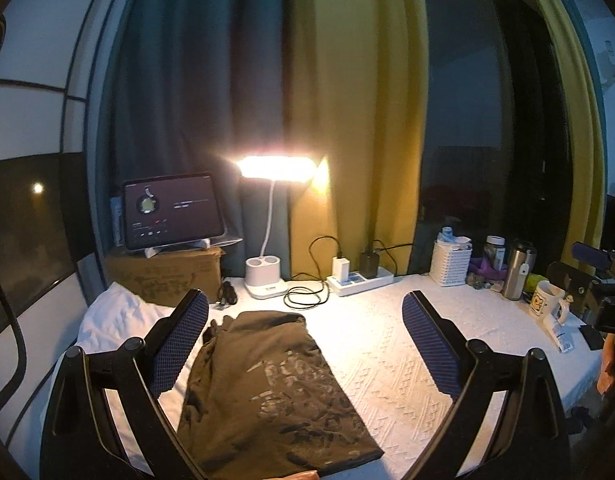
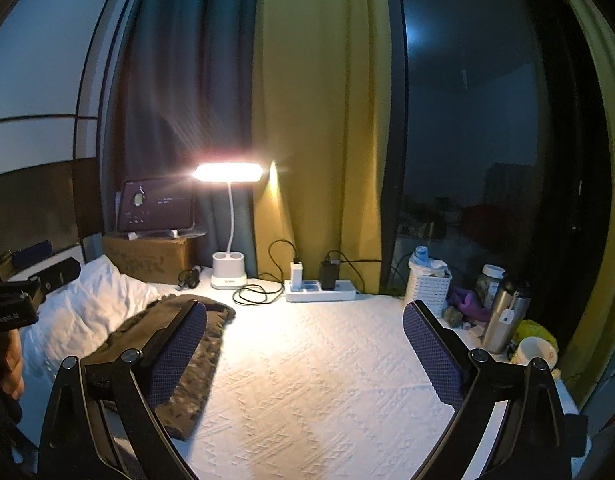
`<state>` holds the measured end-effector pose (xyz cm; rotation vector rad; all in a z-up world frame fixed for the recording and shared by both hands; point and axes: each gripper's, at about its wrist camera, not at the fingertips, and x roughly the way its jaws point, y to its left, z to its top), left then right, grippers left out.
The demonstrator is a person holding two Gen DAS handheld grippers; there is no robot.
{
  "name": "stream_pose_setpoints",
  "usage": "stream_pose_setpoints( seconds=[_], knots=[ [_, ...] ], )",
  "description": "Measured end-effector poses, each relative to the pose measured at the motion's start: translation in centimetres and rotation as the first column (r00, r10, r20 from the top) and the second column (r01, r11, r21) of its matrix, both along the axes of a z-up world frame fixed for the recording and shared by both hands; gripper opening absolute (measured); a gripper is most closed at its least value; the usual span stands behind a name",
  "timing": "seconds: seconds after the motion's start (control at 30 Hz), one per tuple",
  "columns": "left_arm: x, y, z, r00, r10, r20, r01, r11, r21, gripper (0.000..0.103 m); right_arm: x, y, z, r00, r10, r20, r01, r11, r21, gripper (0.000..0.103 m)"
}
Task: Fold small clothes
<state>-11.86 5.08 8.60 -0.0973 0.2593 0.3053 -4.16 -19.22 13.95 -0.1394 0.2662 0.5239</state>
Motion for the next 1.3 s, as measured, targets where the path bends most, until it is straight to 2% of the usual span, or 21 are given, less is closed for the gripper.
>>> stream_pose_setpoints(
  seconds=[0.2,0.57,1.3],
  knots=[
    [-0.3,1.2,-0.5,0.999,0.032,-0.002,-0.032,0.999,-0.018,0.097,0.6,1.2,-0.8,1.000,0.009,-0.024,-0.010,1.000,-0.027,0.099],
    [0.1,1.8,-1.5,0.999,0.028,-0.030,-0.029,0.999,-0.046,0.097,1.5,2.0,-2.0,0.998,0.000,-0.057,-0.004,0.998,-0.062,0.099],
    [0.6,1.7,-1.9,0.999,0.010,-0.046,-0.012,0.999,-0.047,0.098,1.9,1.8,-2.3,0.998,-0.003,-0.064,0.000,0.998,-0.060,0.099]
  ],
)
